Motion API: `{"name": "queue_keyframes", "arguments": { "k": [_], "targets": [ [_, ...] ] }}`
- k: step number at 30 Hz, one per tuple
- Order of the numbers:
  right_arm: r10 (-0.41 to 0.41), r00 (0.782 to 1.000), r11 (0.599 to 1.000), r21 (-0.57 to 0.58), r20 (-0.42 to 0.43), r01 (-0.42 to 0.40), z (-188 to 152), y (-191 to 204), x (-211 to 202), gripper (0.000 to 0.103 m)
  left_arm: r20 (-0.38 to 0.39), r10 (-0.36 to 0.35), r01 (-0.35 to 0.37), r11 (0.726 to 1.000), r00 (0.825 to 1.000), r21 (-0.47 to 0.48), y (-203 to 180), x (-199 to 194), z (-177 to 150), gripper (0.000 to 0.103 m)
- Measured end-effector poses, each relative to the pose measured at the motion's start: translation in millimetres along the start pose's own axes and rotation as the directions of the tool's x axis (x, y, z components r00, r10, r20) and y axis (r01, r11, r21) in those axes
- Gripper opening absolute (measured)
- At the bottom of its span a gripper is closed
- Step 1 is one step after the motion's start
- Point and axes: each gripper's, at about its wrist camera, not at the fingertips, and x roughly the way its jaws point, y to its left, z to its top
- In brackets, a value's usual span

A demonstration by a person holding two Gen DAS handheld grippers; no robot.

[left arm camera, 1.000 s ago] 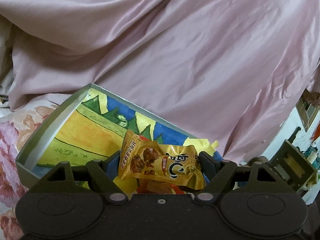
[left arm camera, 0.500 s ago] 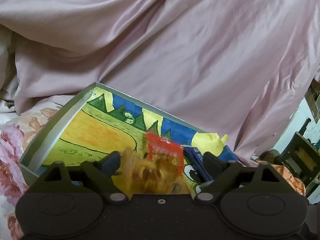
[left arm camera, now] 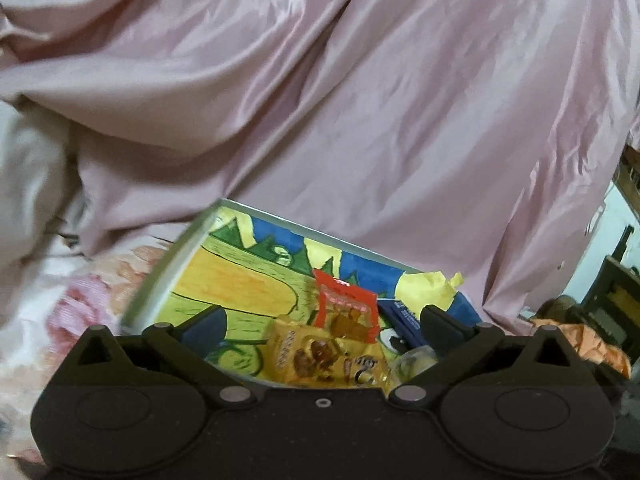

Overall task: Organize snacks
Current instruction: 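Open the right gripper over the tray while the left releases the yellow bag into it, then withdraw both open grippers from the tray back over the remaining snacks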

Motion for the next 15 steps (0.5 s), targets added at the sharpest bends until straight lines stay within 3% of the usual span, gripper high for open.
{"name": "queue_keyframes", "arguments": {
  "k": [3,15],
  "targets": [
    [-0.005,1.0,1.0,0.011,0.024,0.005,0,3,-17,0.103,0.022,0.015,-0.016,1.0,1.0,0.024,2,-22,-6,0.102],
    [0.016,0.999,1.0,0.005,0.035,-0.017,-14,27,-73,0.103,0.027,0.081,-0.084,0.986,0.996,0.142,19,-101,-48,0.102]
  ]
}}
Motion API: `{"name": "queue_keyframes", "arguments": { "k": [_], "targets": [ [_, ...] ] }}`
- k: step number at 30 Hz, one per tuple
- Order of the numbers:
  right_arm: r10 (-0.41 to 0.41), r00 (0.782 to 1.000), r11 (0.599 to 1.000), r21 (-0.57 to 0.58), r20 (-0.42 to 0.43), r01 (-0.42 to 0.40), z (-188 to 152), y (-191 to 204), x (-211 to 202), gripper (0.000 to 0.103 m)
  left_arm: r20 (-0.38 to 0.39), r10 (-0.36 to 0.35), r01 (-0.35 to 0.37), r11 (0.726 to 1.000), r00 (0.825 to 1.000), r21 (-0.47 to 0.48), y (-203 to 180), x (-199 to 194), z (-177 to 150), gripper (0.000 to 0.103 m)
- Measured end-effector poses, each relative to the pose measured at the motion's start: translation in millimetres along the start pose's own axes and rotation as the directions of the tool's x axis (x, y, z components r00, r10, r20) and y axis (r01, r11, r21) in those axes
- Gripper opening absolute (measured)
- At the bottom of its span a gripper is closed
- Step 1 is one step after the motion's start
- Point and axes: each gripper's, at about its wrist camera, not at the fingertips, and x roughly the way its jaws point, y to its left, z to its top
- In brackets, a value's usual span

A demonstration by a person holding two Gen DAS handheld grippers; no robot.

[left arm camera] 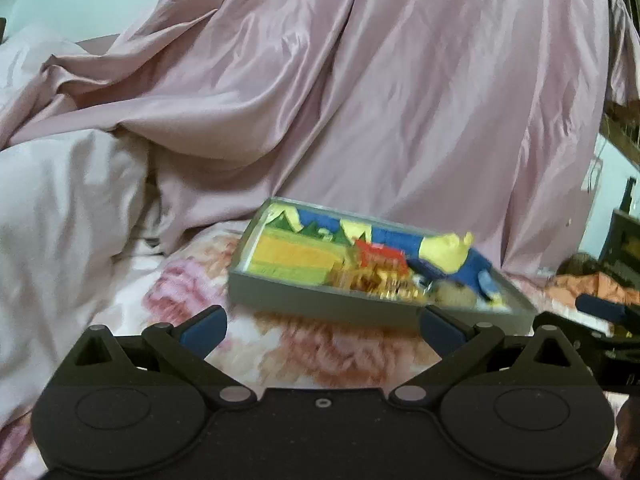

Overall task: Organize snacks
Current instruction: 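Withdraw both open grippers from the tray back over the remaining snacks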

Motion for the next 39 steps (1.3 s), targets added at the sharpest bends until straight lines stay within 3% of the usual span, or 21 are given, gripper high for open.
{"name": "queue_keyframes", "arguments": {
  "k": [8,17,30,39],
  "targets": [
    [0.048,0.998,0.998,-0.037,-0.043,-0.05,-22,28,-23,0.103,-0.04,0.043,-0.04,0.997,0.998,0.061,10,-38,-33,0.102],
    [0.086,0.984,0.993,-0.061,-0.157,-0.096,-52,50,-36,0.103,-0.117,0.082,-0.071,0.993,0.99,0.095,20,-54,-64,0.102],
    [0.089,0.934,0.992,-0.052,-0.346,-0.113,-92,66,-31,0.103,-0.235,0.103,-0.063,0.983,0.967,0.175,22,-35,-85,0.102],
    [0.105,0.901,0.991,-0.028,-0.421,-0.128,-101,71,-18,0.103,-0.263,0.089,-0.041,0.982,0.961,0.183,24,-27,-88,0.102]
  ]
}}
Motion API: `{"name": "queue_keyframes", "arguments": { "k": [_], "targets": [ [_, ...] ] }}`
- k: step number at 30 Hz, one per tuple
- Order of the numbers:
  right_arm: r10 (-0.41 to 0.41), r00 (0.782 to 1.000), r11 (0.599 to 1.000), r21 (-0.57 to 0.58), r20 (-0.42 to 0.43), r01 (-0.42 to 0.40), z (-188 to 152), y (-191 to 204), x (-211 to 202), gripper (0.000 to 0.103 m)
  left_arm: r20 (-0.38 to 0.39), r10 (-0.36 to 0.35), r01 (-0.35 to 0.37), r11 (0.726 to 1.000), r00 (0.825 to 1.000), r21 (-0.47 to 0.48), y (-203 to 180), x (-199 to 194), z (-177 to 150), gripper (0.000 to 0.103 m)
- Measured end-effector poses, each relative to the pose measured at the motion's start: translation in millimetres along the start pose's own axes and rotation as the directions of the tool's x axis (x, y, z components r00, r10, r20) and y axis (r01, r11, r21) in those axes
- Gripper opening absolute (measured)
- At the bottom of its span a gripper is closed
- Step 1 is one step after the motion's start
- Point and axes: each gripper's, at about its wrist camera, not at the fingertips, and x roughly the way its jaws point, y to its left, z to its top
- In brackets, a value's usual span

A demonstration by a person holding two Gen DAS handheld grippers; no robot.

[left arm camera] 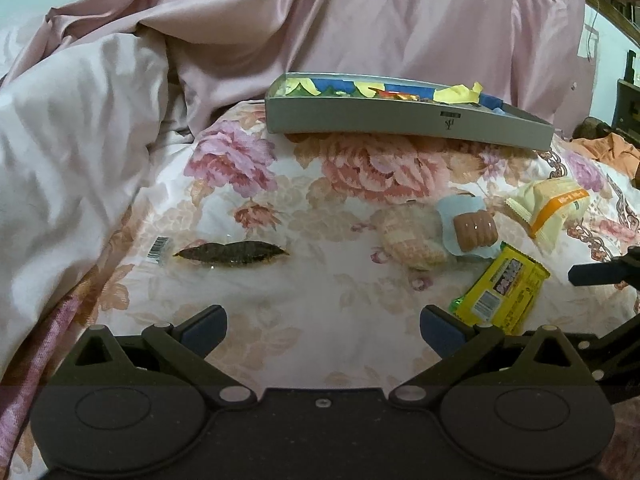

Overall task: Organize snacks
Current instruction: 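Withdraw both open grippers from the tray back over the remaining snacks, then lower the right gripper onto the yellow biscuit bar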

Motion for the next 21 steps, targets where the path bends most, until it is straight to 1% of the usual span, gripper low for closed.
{"name": "queue_keyframes", "arguments": {
  "k": [3,11,15,21],
  "targets": [
    [0.01,1.0,1.0,0.0,-0.026,-0.01,1,2,5,0.103,-0.002,0.011,-0.011,1.0,1.0,-0.011,4,1,1,0.102],
    [0.028,0.995,0.998,0.058,-0.098,-0.022,4,2,21,0.103,-0.021,0.032,-0.033,0.997,0.999,-0.065,22,7,4,0.102],
    [0.031,0.991,0.994,0.106,-0.131,-0.018,7,0,30,0.103,-0.027,0.029,-0.031,0.996,0.999,-0.079,27,11,4,0.102],
    [0.02,0.988,0.981,0.196,-0.15,0.01,18,-5,43,0.103,-0.031,0.028,-0.031,0.995,0.999,-0.098,32,16,7,0.102]
  ]
}}
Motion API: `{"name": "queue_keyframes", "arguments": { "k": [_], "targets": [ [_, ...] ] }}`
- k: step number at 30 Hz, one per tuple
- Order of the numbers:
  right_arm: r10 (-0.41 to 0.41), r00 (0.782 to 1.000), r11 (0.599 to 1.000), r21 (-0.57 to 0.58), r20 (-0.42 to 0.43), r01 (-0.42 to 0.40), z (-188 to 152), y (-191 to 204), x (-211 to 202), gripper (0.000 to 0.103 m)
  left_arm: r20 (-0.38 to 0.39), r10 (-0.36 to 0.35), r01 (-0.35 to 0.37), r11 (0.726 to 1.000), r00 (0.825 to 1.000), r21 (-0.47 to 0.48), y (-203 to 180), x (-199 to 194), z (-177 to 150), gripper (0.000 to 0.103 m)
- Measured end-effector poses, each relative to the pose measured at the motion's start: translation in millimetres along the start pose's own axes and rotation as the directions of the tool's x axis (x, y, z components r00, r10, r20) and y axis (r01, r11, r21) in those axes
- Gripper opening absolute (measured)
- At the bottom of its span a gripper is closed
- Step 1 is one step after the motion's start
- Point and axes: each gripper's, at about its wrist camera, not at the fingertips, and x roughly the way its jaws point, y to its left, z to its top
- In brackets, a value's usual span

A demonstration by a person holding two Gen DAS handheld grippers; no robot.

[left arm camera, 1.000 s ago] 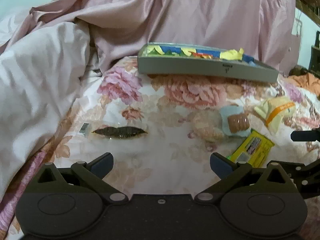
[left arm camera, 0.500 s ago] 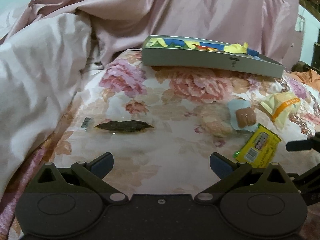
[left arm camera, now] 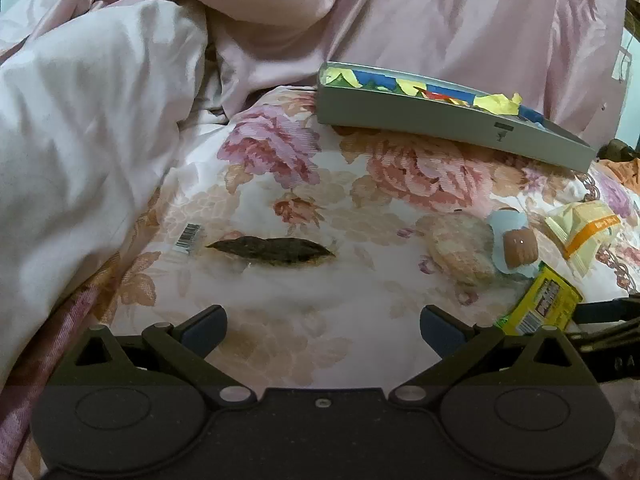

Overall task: Organize snacks
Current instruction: 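Lower the right gripper onto the yellow biscuit bar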

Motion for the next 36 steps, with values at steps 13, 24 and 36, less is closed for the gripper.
{"name": "queue_keyframes", "arguments": {
  "k": [13,24,36],
  "targets": [
    [-0.142,0.99,0.985,0.098,-0.007,0.142,21,11,27,0.103,0.01,-0.021,0.022,0.997,1.0,-0.08,15,15,14,0.102],
    [-0.154,0.988,0.987,0.043,0.035,0.152,14,18,29,0.103,0.039,0.013,-0.012,0.999,0.999,-0.034,38,52,38,0.102],
    [-0.091,0.995,0.994,0.068,0.04,0.088,15,3,21,0.103,0.013,-0.087,0.085,0.99,0.996,0.114,30,79,39,0.102]
  ]
}}
